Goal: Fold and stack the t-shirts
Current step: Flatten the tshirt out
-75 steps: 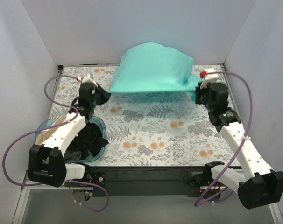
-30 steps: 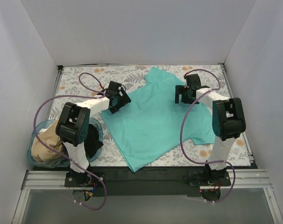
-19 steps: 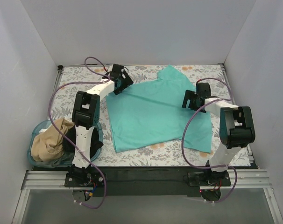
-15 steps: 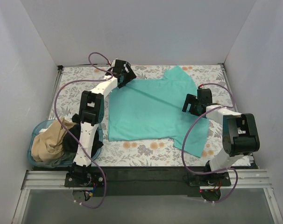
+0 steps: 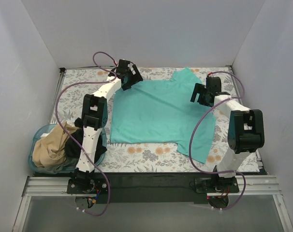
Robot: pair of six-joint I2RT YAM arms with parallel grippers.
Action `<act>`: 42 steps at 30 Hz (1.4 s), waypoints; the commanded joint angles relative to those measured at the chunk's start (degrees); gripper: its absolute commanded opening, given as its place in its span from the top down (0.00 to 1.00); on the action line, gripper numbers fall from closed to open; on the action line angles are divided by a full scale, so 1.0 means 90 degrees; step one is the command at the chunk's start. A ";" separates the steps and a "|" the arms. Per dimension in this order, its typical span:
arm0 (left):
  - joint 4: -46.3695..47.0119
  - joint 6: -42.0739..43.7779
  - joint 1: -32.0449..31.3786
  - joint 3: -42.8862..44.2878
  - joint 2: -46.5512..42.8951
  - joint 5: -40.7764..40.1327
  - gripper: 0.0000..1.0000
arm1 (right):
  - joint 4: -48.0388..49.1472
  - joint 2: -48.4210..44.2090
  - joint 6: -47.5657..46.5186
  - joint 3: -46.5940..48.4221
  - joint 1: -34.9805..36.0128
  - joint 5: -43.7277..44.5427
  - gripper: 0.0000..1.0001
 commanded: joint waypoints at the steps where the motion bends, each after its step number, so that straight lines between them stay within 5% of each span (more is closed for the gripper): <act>1: -0.0261 0.0246 -0.0065 -0.0569 -0.1346 0.0135 0.10 | -0.0116 0.0651 -0.0366 0.0803 -0.0015 -0.0161 0.02; 14: 0.0578 -0.0251 -0.0788 -0.5021 -0.3682 -0.0744 0.08 | -0.0663 0.2771 -0.0581 0.3051 -0.0054 0.0268 0.02; 24: 0.0569 -0.0603 -0.0798 -0.6449 -0.4025 -0.1174 0.08 | -0.0966 0.2567 0.0229 0.2514 -0.0103 0.0756 0.02; 28: 0.0043 -0.0516 -0.0807 -0.6033 -0.4044 -0.1563 0.08 | -0.1200 0.2284 0.0094 0.2621 -0.0122 0.0981 0.02; 32: -0.0280 -0.0321 -0.0846 -0.5435 -0.4647 -0.1681 0.08 | -0.1492 0.1389 -0.0278 0.2836 -0.0122 0.1049 0.02; 36: -0.0339 -0.0466 -0.1128 -0.5774 -0.5741 -0.1896 0.07 | -0.1513 -0.0135 -0.0142 0.1980 -0.0122 0.1021 0.02; 42: -0.0369 -0.1421 -0.1802 -0.7705 -0.7361 -0.2083 0.06 | -0.0967 -0.3152 0.0620 -0.1466 -0.0122 0.0378 0.02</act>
